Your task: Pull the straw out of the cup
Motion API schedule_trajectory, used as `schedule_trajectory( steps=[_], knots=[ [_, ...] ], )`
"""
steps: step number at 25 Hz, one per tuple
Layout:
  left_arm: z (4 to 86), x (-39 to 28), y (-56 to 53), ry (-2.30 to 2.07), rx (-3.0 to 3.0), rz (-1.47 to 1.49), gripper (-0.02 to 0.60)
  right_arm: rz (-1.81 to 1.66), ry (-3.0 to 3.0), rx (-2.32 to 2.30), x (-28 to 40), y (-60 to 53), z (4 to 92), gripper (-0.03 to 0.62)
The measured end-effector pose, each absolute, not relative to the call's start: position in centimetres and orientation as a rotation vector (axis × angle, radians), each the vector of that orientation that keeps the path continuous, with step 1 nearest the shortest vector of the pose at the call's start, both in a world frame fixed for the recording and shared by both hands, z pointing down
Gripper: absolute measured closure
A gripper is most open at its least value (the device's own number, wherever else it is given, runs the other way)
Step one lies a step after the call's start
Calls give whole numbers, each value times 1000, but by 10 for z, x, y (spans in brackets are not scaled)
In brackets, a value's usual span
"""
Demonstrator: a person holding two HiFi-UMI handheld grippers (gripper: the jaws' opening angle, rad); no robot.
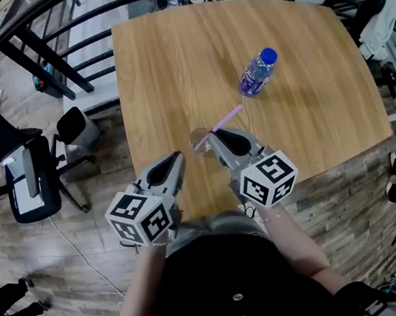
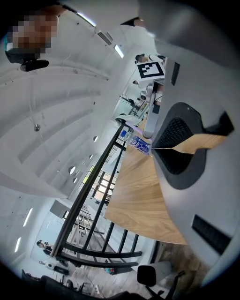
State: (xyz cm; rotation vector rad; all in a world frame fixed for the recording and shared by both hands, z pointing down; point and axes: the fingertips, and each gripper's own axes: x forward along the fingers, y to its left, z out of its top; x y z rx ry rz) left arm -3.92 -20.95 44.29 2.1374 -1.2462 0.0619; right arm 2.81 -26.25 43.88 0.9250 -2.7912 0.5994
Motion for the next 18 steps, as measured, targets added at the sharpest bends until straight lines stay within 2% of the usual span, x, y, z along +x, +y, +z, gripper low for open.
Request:
schedule_trajectory(
  steps=[18],
  knots=[
    [431,-26,-213,-1146,2231,66,561,499,-2908,999,39,-251,379,560]
  ],
)
